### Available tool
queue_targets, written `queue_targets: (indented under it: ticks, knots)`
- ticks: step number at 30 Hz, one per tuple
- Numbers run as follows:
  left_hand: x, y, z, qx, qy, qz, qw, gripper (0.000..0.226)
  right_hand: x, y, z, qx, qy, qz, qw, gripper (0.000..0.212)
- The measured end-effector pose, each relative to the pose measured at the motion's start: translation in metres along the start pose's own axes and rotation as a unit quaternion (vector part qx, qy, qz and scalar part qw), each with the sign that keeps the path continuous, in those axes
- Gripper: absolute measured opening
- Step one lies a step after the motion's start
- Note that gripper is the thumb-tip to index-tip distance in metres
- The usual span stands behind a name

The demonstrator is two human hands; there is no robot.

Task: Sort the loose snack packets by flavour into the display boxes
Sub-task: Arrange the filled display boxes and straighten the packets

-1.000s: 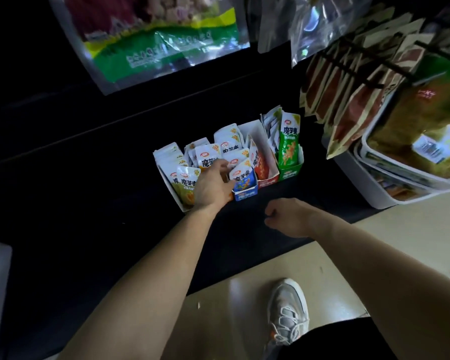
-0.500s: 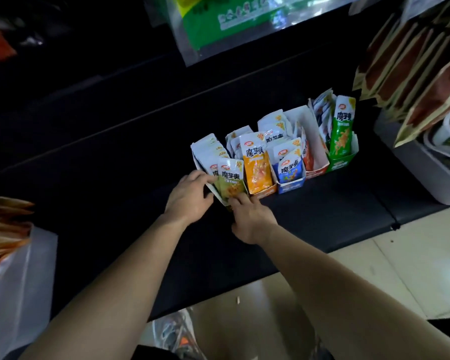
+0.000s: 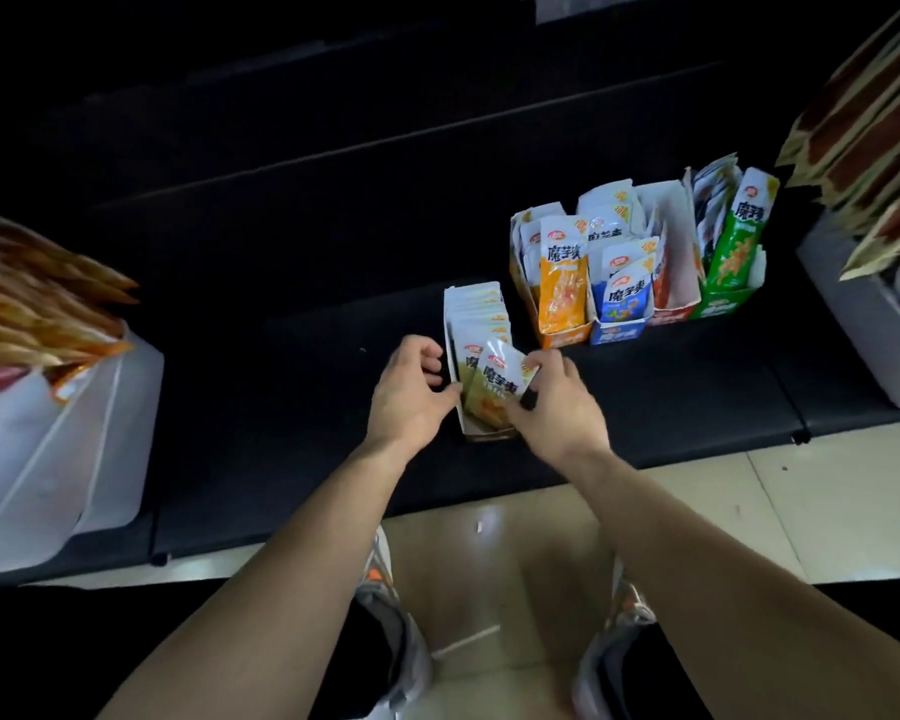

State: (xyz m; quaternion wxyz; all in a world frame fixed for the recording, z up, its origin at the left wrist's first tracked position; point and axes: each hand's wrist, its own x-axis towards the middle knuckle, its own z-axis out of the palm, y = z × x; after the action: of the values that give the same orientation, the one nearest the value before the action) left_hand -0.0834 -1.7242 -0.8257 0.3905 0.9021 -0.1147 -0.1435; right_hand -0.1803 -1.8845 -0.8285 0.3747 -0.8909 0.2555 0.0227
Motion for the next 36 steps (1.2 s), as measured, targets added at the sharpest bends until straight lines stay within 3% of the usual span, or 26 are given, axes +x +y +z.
queue_targets:
  ticks: [3,5,8,11,15,20,24,28,36]
  knots:
    - [-0.001,-0.005,-0.001,-0.025,-0.013,-0.034,0.999,0.062,0.014,-0.003,0.005,0.034,0.008,0.014,0.999,0.06]
    - [0.002,-0.008,-0.003,-0.03,-0.035,-0.036,0.998,0.068,0.021,-0.007,0.012,0.034,0.02,0.002,0.999,0.052]
    - [0.008,-0.006,-0.001,-0.028,-0.065,-0.027,0.997,0.072,0.032,-0.014,0.017,-0.071,0.037,-0.054,0.995,0.032]
    - [0.016,-0.003,0.007,-0.01,-0.044,-0.007,0.999,0.088,0.045,-0.019,0.015,-0.112,0.065,-0.081,0.988,0.029]
    - [0.039,0.006,0.009,0.074,-0.023,0.064,0.995,0.111,0.057,-0.012,0.017,-0.061,0.079,-0.045,0.994,0.048]
    - [0.058,0.013,0.008,0.156,-0.036,0.128,0.979,0.097,0.057,0.0,0.023,-0.051,-0.006,0.005,0.999,0.091]
    - [0.058,0.017,0.01,0.116,-0.048,0.117,0.985,0.082,0.064,0.002,0.022,-0.063,-0.045,0.002,0.997,0.083]
    - [0.064,0.02,0.007,0.114,-0.089,0.099,0.984,0.072,0.063,-0.001,0.025,-0.097,-0.02,-0.021,0.995,0.081]
    - [0.073,0.025,0.004,0.24,-0.094,0.136,0.956,0.089,0.069,-0.007,0.03,-0.142,0.003,-0.014,0.99,0.067]
